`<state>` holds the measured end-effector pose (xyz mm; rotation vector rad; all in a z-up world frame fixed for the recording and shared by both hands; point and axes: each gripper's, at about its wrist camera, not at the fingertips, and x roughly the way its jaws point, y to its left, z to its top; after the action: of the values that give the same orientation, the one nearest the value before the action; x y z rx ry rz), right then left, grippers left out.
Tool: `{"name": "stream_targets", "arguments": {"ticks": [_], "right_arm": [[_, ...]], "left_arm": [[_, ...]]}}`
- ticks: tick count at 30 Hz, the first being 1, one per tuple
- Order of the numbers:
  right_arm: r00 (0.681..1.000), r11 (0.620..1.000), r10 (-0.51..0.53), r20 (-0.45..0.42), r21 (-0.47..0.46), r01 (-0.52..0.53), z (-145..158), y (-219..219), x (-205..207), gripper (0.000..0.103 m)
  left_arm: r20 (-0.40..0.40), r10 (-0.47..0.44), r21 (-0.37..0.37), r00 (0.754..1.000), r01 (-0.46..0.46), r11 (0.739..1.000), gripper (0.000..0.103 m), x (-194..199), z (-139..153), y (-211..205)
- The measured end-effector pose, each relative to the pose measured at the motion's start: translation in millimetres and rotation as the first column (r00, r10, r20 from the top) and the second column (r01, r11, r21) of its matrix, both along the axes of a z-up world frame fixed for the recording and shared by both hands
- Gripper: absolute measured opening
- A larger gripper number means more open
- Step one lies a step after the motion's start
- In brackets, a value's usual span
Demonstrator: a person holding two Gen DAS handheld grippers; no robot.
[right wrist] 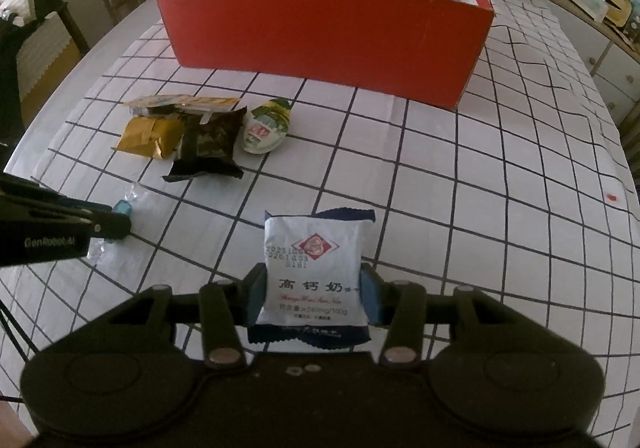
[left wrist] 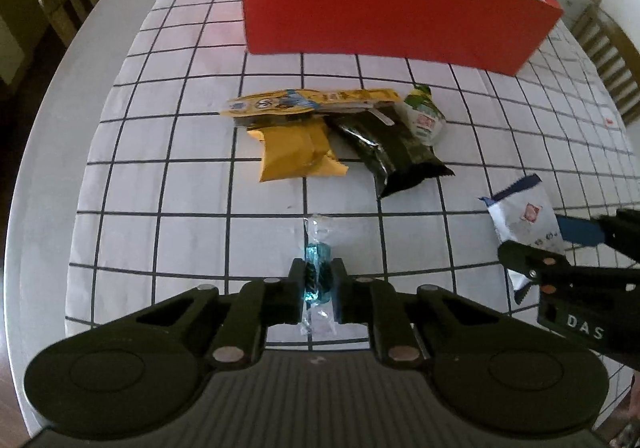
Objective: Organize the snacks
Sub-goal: 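Lift the candy and milk-biscuit packet and carry them over the red box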
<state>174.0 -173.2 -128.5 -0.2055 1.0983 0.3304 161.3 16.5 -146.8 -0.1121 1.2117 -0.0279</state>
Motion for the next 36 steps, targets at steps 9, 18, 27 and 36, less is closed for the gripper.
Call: {"name": "stream_targets", "arguments": {"ticks": [9,18,27,36], "right_arm": [[0.999,0.999,-0.026,0.02,0.038,0.025,16.7,-6.4,-5.5,0.046],[0.997,0.995,-0.035,0.069,0.096,0.028,54.4,-6.9,-8.1,0.046],[0.987,0.992,-0.048,0.151,0.121,0.03,102.3,-11.0,6.8,0.046],[0.971,0.994,-0.053,0.235,0.11,0.028,152.6,-16.6,25.1,0.046]], "left_arm": [[0.031,0.051,-0.049,0.998,-0.049,0.998,0.012,-8.5,12.9,13.6],[0.106,0.075,-0.089,0.992,-0.066,0.994,0.012,-15.4,51.8,23.6],[0.217,0.068,-0.08,0.974,-0.052,0.995,0.013,-2.6,105.0,27.5],[0.306,0.032,-0.073,0.951,-0.01,0.997,0.013,23.8,147.3,21.9]]}}
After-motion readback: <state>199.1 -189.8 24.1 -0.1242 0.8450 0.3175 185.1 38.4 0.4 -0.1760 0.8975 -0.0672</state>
